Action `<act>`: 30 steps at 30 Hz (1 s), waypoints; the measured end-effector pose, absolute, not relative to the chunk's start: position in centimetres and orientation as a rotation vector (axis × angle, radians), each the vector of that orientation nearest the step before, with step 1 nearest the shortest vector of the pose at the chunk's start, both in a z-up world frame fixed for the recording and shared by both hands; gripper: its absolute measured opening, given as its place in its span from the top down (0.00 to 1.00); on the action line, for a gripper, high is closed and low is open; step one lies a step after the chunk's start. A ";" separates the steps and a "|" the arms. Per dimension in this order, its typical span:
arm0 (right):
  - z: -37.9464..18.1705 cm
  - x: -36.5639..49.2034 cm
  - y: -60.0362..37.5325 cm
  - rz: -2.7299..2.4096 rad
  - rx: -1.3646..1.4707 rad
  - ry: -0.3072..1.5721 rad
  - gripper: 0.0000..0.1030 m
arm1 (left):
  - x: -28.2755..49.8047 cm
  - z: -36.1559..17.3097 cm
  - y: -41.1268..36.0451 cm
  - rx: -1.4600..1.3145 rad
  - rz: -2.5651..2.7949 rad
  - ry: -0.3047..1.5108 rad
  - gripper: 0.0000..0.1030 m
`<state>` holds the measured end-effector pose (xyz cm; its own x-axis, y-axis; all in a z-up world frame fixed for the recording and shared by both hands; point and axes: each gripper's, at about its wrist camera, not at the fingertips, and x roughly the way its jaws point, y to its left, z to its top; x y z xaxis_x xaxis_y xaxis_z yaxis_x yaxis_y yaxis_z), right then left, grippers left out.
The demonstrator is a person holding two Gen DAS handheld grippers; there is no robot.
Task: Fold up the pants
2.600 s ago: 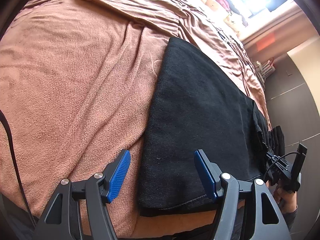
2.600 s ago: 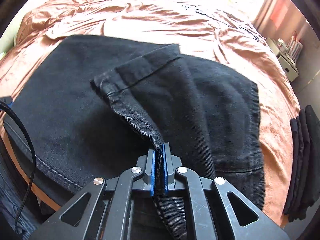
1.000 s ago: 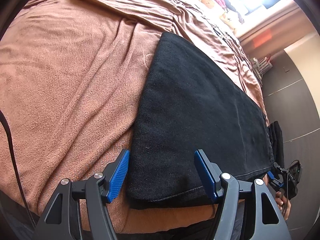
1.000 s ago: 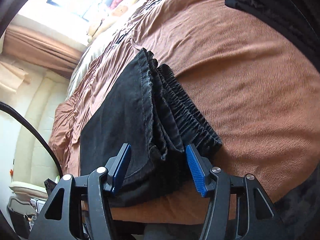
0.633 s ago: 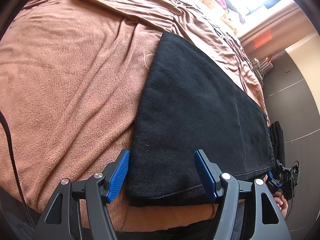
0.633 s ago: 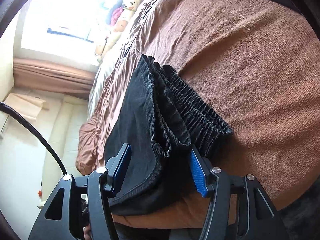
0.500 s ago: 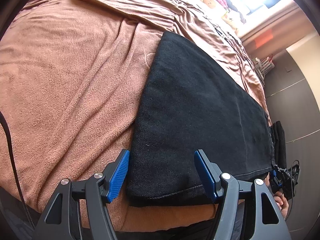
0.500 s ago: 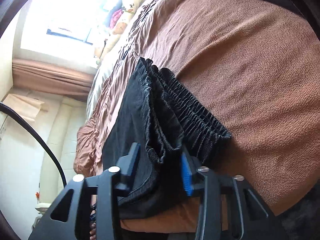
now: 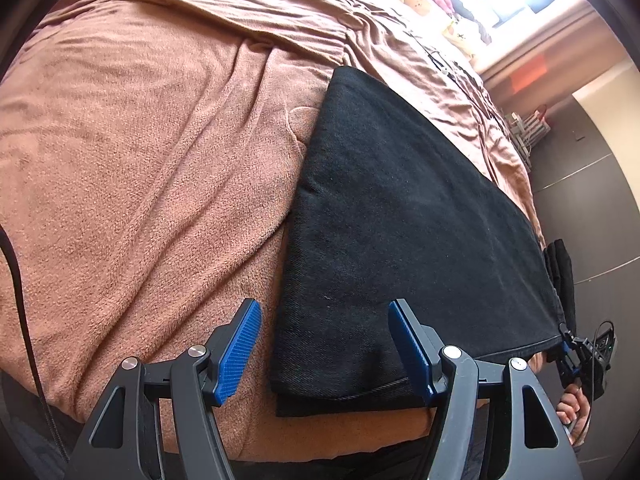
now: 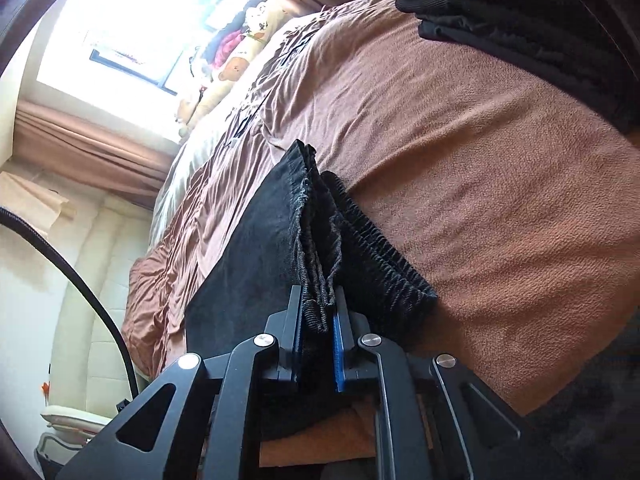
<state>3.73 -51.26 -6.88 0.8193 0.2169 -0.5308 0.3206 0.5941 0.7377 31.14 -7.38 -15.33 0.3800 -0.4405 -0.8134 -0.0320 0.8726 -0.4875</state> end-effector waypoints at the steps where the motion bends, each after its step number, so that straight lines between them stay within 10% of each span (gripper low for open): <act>1: -7.0 3.4 -51.4 -0.068 0.955 0.635 0.92 | 31.2 -15.3 -7.4 -0.467 -0.276 1.161 0.34; 10: -7.0 3.3 -50.6 -0.052 0.988 0.705 0.89 | 32.9 -15.9 -7.5 -0.461 -0.277 1.175 0.34; 18: -6.3 2.0 -50.7 -0.042 0.977 0.697 0.57 | 34.6 -15.8 -7.2 -0.466 -0.287 1.162 0.34; 30: -8.8 3.9 -50.6 0.010 1.013 0.718 0.57 | 37.9 -17.1 -7.8 -0.476 -0.325 1.191 0.63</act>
